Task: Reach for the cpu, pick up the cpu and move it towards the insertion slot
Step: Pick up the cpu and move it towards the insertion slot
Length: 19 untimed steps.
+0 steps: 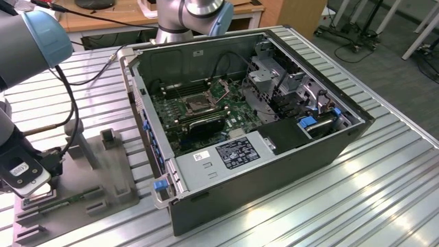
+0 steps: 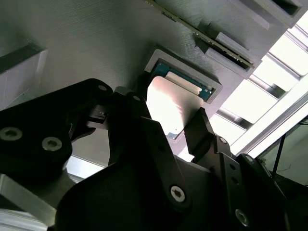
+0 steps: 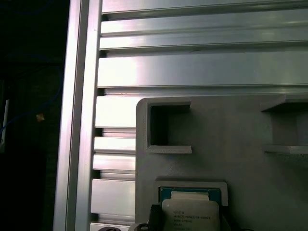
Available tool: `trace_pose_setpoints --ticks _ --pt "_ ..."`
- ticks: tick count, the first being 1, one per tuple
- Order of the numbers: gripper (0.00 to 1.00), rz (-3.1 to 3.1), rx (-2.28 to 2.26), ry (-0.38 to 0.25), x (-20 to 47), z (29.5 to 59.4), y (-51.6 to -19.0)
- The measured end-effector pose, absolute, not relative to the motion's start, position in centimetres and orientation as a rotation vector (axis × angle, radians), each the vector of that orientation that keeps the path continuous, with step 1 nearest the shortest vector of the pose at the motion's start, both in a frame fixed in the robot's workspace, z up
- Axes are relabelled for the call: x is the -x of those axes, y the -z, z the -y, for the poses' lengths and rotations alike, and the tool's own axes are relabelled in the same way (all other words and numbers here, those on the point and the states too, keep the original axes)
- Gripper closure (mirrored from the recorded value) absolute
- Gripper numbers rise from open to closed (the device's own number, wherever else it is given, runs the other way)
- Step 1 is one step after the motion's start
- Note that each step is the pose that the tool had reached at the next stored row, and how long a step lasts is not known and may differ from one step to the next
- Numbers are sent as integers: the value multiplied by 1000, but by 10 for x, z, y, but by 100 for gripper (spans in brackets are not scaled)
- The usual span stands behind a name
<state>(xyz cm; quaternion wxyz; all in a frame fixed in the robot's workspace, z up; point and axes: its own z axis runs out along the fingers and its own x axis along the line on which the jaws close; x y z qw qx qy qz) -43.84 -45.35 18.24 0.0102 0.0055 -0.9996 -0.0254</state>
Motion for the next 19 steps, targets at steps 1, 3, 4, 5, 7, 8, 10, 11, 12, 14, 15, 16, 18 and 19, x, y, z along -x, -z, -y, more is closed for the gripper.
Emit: trace_pose_setpoints --ticks 1,3,4,5,7,8,10,11,12,14,15,16,18,19 --pt "46 3120 -17 79 438 454 -183" --pt "46 3120 -17 79 438 454 -183" --pt "46 3120 -17 79 438 454 -183" --pt "46 3120 -17 79 439 454 -183" --pt "46 3120 -17 80 439 454 -183" --pt "46 3120 -18 80 439 454 -183" --pt "46 3120 -18 81 439 454 -183" --pt "46 3120 -18 81 439 454 -183" --pt "46 3120 -18 81 439 454 -183" --pt "46 3120 -18 81 439 454 -183" --pt "46 3120 -18 81 439 454 -183" --pt "46 3120 -18 81 439 454 -183" --pt "46 3120 -18 81 439 454 -183" --pt "46 3120 -18 82 439 454 -183"
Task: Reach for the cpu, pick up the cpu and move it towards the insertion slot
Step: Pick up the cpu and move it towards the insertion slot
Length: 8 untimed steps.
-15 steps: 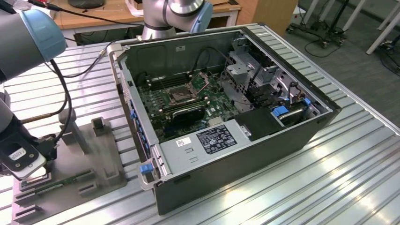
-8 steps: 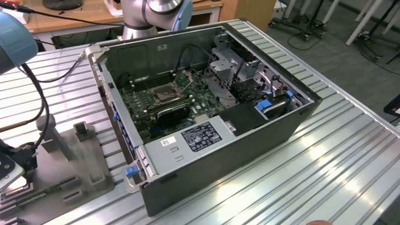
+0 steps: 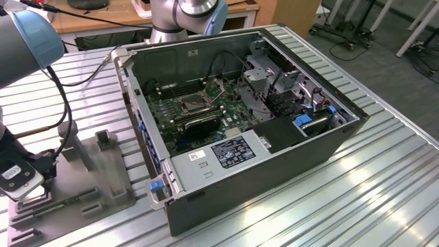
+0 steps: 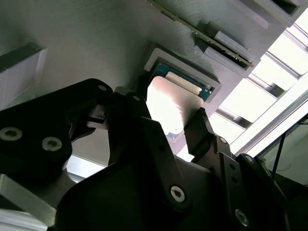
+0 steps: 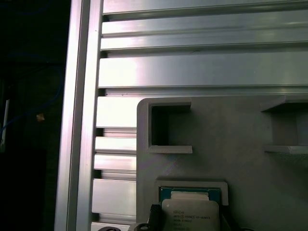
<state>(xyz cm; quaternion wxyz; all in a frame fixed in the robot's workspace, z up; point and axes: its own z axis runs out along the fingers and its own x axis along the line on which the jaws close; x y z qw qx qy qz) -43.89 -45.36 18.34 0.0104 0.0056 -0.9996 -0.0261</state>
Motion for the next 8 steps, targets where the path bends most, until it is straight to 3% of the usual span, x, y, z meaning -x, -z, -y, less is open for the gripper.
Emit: trace_pose_setpoints --ticks 8 --pt "46 3120 -18 82 439 454 -185"
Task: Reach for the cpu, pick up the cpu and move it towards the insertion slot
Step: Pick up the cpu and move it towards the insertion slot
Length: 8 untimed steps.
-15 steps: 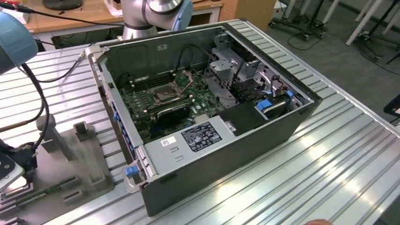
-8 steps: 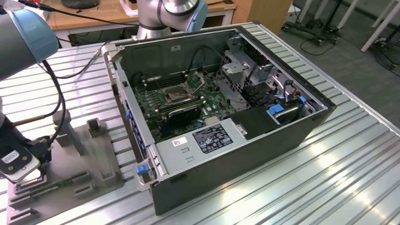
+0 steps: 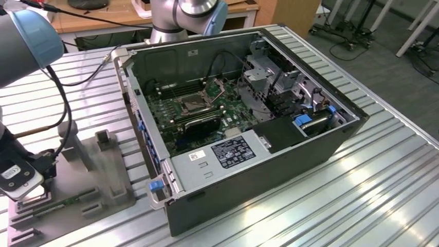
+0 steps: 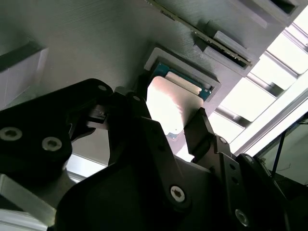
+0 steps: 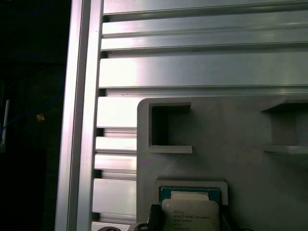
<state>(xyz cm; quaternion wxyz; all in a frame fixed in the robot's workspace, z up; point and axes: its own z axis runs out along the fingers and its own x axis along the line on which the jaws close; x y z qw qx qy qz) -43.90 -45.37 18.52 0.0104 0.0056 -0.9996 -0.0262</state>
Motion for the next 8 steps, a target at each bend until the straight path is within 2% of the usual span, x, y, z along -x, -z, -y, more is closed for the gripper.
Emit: trace_pose_setpoints --ticks 8 --pt "46 3120 -18 82 439 454 -192"
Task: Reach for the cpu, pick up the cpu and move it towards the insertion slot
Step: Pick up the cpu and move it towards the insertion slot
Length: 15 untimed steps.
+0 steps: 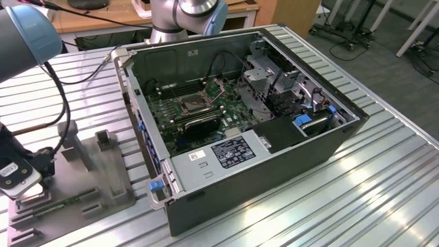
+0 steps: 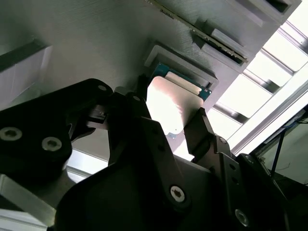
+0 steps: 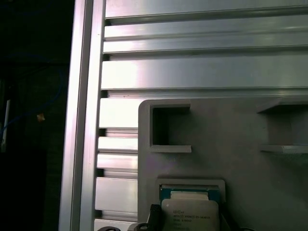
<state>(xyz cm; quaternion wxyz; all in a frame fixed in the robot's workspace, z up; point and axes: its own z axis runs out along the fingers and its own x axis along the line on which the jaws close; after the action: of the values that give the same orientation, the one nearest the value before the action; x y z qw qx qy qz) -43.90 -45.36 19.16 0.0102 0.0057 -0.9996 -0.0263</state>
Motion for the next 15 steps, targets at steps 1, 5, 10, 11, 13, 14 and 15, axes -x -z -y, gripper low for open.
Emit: trace_pose_setpoints --ticks 1,5,10,11,13,14,15 --pt "46 3120 -18 82 439 454 -192" --pt "46 3121 -18 82 440 454 -195" --pt "46 3121 -18 82 440 454 -199" --pt "46 3121 -18 82 440 454 -200" --pt "46 3121 -18 82 440 453 -201" --pt "46 3121 -18 82 440 453 -202" --pt "46 3121 -18 82 440 454 -203"
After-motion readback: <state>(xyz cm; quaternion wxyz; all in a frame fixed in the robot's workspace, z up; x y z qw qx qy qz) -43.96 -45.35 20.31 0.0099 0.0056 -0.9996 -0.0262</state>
